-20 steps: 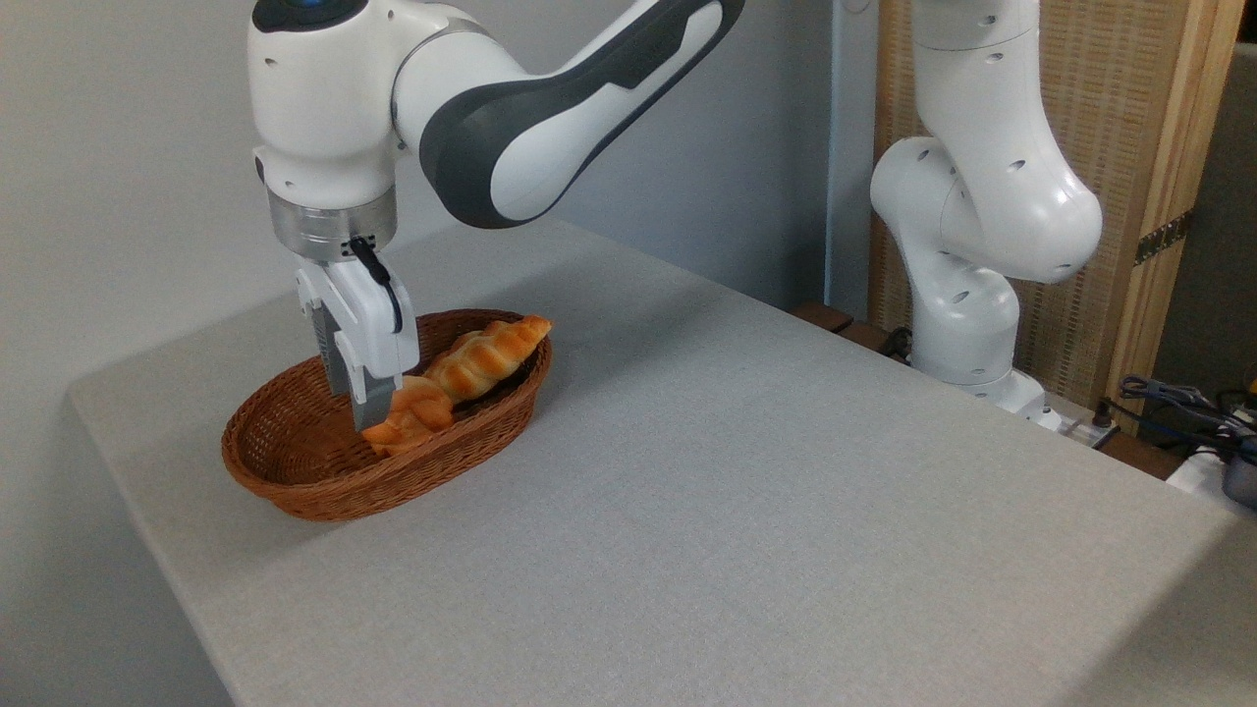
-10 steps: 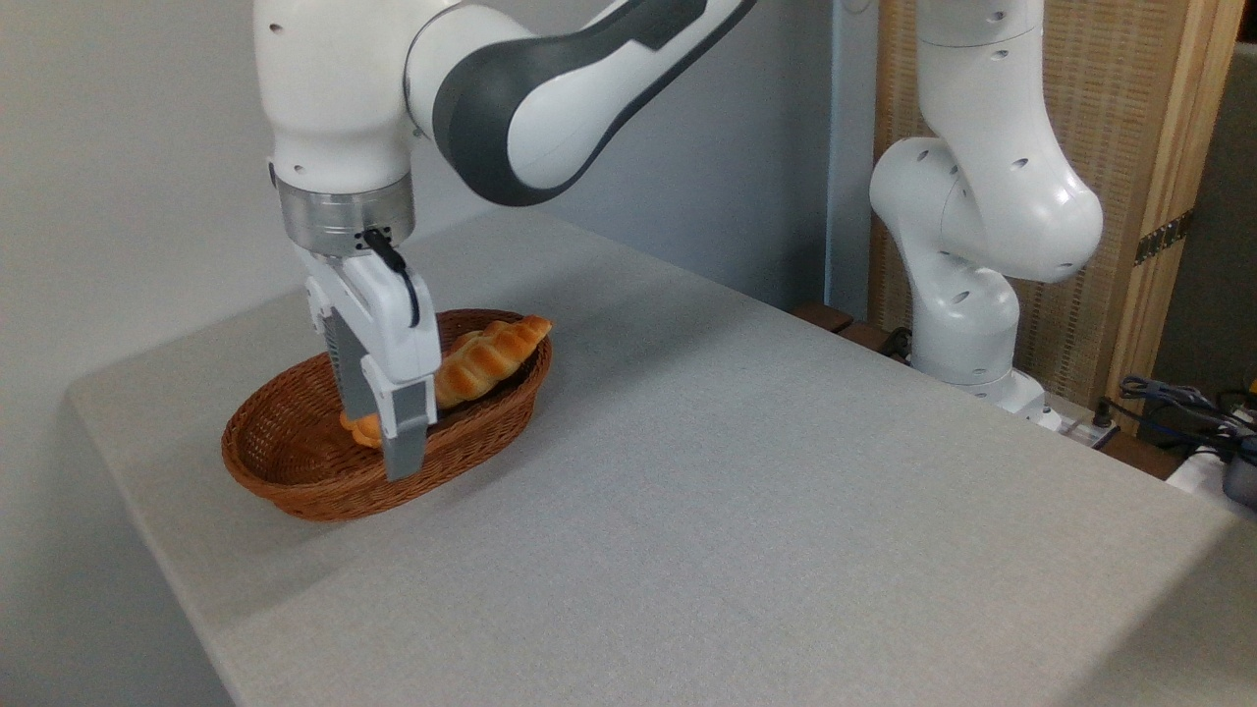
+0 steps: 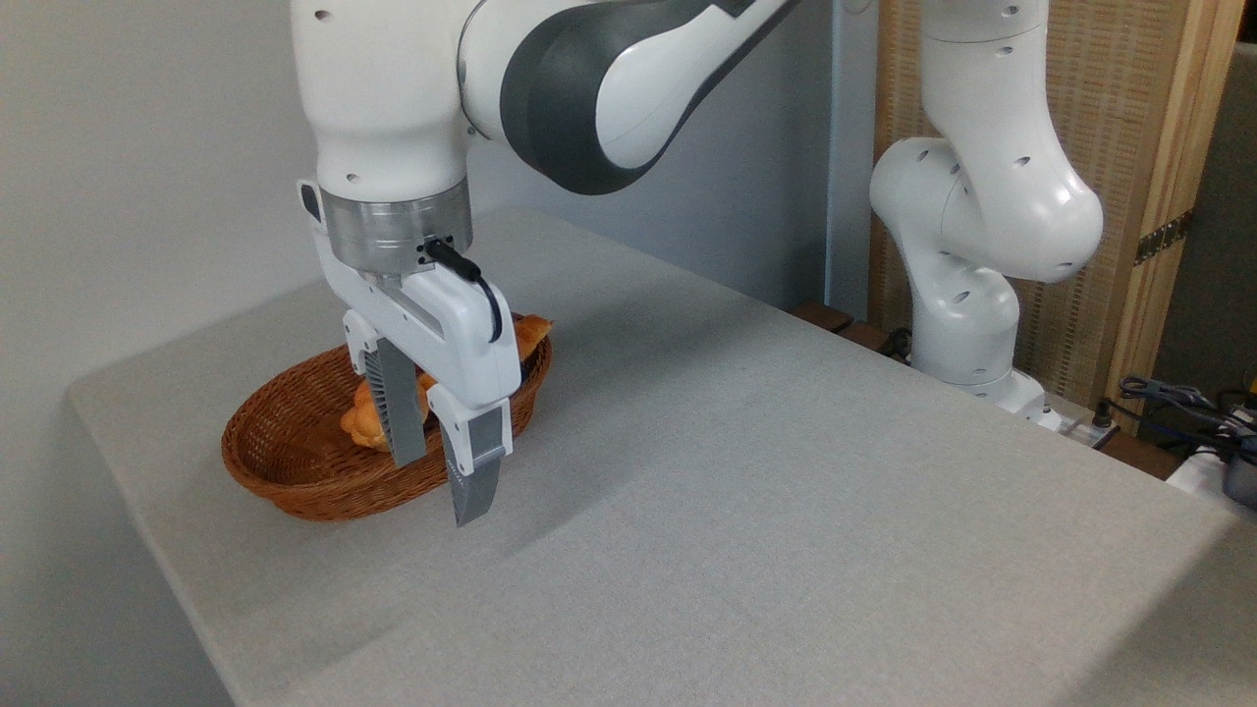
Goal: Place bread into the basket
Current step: 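Raise the open gripper up away from the basket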
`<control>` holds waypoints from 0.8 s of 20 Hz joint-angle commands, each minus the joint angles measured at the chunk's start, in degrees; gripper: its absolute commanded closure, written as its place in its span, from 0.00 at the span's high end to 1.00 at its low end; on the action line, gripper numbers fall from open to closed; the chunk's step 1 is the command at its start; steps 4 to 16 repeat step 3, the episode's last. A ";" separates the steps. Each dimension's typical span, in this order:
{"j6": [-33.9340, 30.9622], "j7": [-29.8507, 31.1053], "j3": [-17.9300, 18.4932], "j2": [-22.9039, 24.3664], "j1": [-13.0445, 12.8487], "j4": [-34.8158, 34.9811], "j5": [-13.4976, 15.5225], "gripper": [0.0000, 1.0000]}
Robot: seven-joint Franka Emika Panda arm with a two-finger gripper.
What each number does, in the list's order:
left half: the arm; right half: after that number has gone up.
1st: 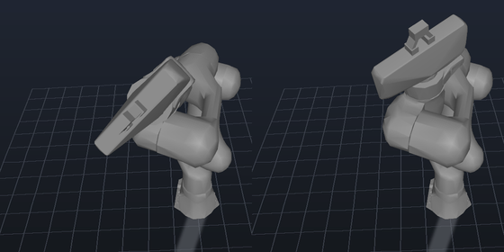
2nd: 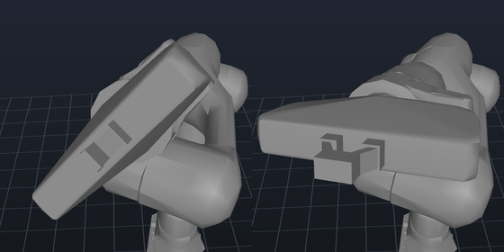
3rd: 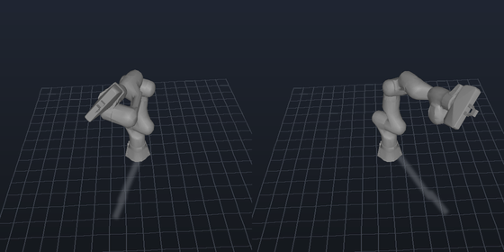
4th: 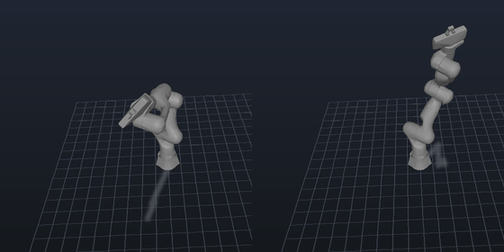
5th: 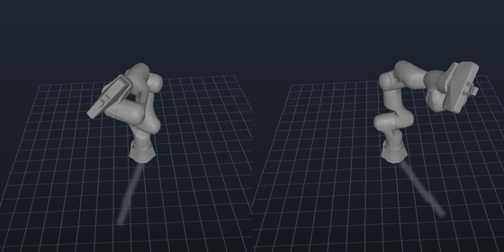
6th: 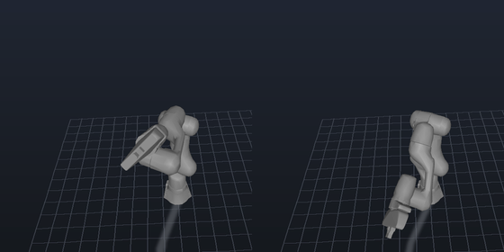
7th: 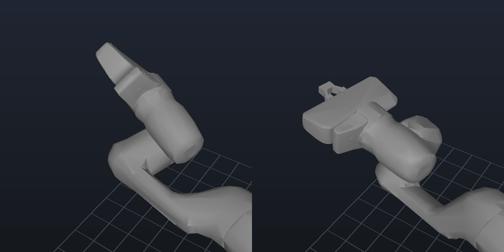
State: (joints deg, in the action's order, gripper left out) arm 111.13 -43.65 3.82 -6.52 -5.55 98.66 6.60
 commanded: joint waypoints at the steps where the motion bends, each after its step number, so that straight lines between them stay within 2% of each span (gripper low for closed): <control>1: -1.79 0.23 2.24 2.30 -0.51 0.31 -0.97 1.00; 16: -1.80 0.49 2.60 3.18 -0.52 0.31 -0.88 1.00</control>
